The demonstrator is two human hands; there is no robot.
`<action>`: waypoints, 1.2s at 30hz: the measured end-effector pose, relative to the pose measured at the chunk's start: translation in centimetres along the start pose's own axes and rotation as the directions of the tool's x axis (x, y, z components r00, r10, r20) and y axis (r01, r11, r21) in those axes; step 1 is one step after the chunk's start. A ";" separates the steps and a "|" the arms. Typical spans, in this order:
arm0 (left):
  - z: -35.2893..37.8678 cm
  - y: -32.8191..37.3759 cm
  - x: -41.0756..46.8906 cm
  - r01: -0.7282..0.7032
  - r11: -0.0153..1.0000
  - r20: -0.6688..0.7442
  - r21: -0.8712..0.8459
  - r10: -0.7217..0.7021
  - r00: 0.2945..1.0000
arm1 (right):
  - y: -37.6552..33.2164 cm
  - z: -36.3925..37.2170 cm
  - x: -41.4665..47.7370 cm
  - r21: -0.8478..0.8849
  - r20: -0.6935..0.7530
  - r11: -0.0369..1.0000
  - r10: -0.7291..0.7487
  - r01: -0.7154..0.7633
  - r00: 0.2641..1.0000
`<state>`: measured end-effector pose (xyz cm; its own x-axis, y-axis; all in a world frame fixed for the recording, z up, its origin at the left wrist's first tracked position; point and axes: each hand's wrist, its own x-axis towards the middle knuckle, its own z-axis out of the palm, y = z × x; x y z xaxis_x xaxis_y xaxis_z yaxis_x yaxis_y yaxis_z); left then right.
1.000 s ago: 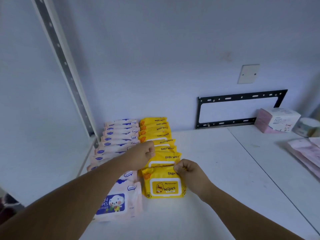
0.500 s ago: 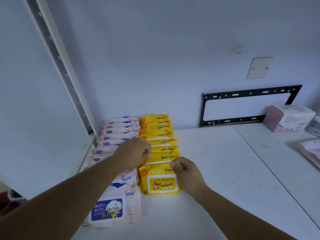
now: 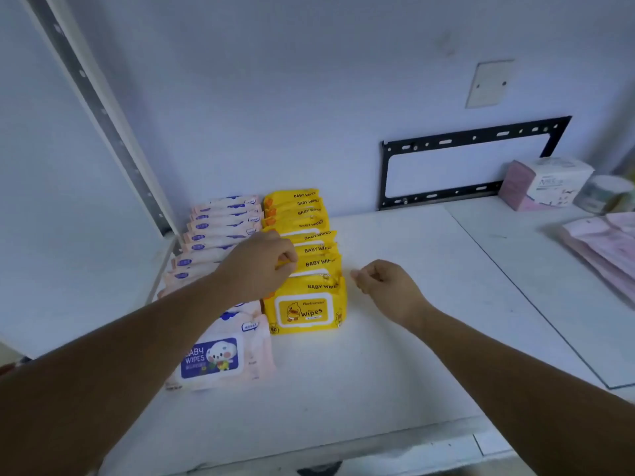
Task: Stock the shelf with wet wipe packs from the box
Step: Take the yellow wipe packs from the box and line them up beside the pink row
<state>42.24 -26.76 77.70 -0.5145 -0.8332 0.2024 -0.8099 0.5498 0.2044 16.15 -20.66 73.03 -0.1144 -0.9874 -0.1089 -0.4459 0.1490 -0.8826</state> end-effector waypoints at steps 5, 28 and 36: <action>0.9 6.9 -0.2 -0.080 0.979 0.069 -0.189 0.095 0.993 | 2.4 -4.4 -3.9 -0.091 -0.052 0.996 -0.001 -0.004 0.999; 19.2 46.3 -6.5 -0.162 0.891 0.597 -0.424 0.410 0.690 | 27.6 -26.0 -34.5 -0.062 -0.190 0.920 0.370 -0.387 0.909; 23.6 46.6 -13.7 -0.084 0.941 0.671 -0.328 0.295 0.681 | 42.6 -27.7 -36.0 -0.031 -0.014 0.885 0.465 -0.465 0.885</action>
<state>4.87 8.87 61.87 -0.7776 -0.4446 -0.4446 -0.6266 0.6066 0.4893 -23.36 22.66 51.99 -0.3205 -0.8043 -0.5003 -0.3689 0.5925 -0.7162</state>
